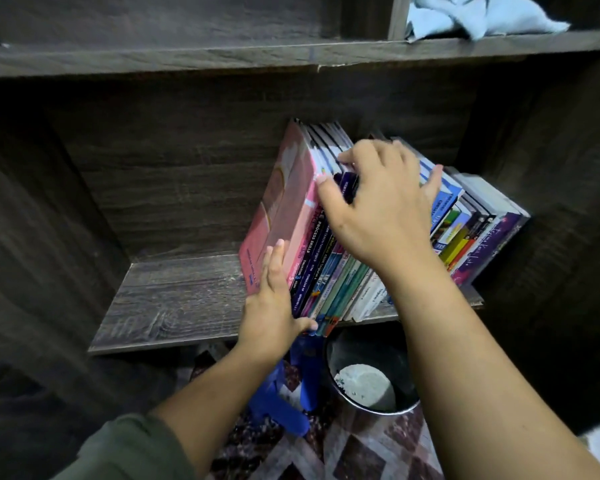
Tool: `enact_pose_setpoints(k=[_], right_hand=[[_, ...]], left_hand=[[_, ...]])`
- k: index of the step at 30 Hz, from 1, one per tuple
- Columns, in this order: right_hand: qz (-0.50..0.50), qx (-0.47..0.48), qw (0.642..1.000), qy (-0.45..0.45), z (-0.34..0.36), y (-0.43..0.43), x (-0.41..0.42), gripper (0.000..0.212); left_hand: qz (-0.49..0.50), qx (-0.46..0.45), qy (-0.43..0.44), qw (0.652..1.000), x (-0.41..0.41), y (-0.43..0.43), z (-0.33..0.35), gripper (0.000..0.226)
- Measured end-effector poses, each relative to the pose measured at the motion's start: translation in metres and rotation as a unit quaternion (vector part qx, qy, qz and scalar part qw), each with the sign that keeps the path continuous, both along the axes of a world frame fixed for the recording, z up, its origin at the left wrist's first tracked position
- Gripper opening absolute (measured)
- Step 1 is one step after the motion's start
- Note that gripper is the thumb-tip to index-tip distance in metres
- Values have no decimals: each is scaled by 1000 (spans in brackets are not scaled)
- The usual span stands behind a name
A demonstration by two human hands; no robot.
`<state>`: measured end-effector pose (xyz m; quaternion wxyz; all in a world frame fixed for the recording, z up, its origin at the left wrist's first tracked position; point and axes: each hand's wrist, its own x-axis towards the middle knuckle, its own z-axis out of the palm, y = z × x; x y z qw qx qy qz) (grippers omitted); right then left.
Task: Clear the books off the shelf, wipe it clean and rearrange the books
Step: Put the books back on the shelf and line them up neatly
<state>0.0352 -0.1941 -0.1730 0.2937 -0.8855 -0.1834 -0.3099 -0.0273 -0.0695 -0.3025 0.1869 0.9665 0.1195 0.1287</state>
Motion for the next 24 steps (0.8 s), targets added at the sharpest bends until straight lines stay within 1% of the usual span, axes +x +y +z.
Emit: enact_pose_setpoints(k=[3, 5, 8, 12, 14, 15, 16, 17, 18, 19, 20, 21, 22, 24], right_hand=[[8, -63, 995, -75, -11, 17, -6, 52], [12, -83, 992, -97, -21, 25, -6, 54], [9, -53, 993, -101, -27, 27, -3, 53], [-3, -45, 991, -124, -33, 32, -3, 63], [-12, -39, 991, -129, -35, 35, -2, 65], [-15, -35, 991, -128, -36, 36, -3, 65], [-18, -28, 992, -124, -37, 37, -3, 65], [-21, -23, 992, -125, -37, 38, -3, 65], [-24, -22, 992, -124, -39, 38, -4, 65], [-27, -22, 992, -125, -40, 39, -4, 66], [-31, -21, 991, -128, -42, 39, -4, 68], [-34, -19, 990, -134, -43, 39, -3, 69], [-39, -24, 989, -139, -44, 39, -2, 71], [-52, -33, 986, -153, -46, 38, -1, 75]], left_hand=[[-31, 24, 14, 999, -3, 10, 0, 147], [-60, 42, 23, 997, -5, 21, 0, 149], [-88, 6, 27, 996, -8, 36, -5, 147], [-79, 14, 18, 997, -11, 37, -12, 139], [-74, -4, 16, 997, -12, 39, -11, 134], [-56, -20, 18, 998, -14, 40, -12, 128], [-15, -30, 23, 999, -15, 41, -15, 115], [51, -26, 28, 998, -17, 39, -20, 99], [126, -2, 44, 991, -21, 35, -26, 90], [181, 39, 71, 980, -27, 30, -37, 87], [202, 79, 105, 971, -33, 25, -50, 83], [190, 110, 126, 967, -40, 21, -66, 75], [152, 139, 147, 968, -48, 17, -82, 66], [35, 197, 180, 963, -61, 13, -115, 51]])
